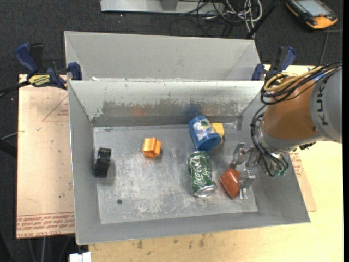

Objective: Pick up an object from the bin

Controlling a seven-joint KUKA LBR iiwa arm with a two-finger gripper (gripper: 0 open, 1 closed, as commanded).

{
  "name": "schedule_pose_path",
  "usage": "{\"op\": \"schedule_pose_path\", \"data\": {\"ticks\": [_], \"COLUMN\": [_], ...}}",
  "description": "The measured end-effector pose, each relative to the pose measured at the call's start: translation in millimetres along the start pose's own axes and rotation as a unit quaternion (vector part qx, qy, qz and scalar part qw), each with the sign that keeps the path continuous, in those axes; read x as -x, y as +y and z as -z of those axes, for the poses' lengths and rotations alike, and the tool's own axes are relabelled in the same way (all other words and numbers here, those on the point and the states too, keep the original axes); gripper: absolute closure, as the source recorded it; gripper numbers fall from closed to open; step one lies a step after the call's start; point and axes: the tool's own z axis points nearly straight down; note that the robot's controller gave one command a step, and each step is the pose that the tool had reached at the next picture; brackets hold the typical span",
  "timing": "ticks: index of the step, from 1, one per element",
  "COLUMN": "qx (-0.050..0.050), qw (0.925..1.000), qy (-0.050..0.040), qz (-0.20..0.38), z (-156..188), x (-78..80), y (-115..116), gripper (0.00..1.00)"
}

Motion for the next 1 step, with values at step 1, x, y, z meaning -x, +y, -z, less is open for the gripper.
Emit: {"op": "schedule_pose_path", "data": {"ticks": [1], "qx": [0.0], "qw": [1.0], "qy": [-0.0073], "qz": [-0.001], "z": [3.3], "x": [-3.7], "y": [0.2], "gripper": [1.0]}}
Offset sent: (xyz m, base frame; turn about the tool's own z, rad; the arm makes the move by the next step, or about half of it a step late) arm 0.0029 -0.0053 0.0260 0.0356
